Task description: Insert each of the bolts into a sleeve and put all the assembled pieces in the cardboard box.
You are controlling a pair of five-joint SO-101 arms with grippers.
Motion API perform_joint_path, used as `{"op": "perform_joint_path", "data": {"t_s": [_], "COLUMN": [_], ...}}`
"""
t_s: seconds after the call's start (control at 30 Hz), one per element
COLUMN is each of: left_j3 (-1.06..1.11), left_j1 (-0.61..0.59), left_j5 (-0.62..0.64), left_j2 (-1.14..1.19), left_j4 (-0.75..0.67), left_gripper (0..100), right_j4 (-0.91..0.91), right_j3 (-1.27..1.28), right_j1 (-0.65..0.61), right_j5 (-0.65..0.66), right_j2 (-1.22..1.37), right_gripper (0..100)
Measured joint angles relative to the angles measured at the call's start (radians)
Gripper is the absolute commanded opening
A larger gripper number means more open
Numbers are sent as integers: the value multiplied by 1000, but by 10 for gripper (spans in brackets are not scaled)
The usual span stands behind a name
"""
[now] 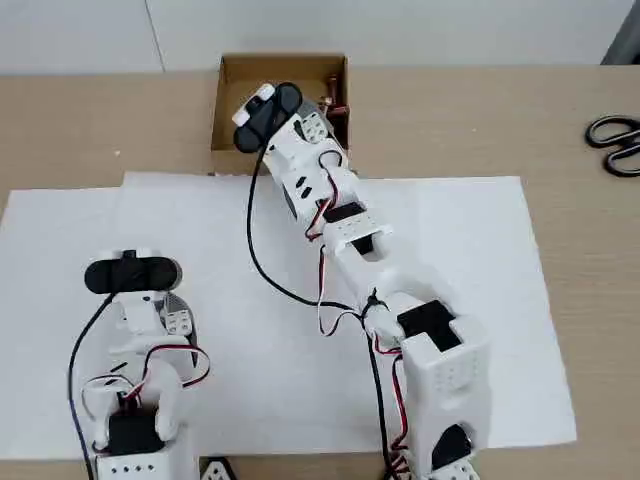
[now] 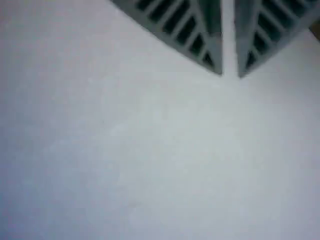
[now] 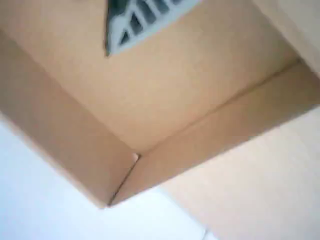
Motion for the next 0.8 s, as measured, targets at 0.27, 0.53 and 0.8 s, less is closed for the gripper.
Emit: {"op": "perform_joint_path", "data": {"t_s": [0.27,0.53,0.8], "left_j3": [0,0,0], "left_j1": [0,0,0], "left_j5": [0,0,0], "left_j2": [0,0,0], "left_j4": [0,0,0], "left_gripper": [6,6,6], "right_j4": [229,555,961], "right_j3": [0,0,0], "right_j1": [2,54,83], "right_j5": [0,-109,-284], "right_j2": [-199,-410,-519], "right_gripper": [2,3,4]}}
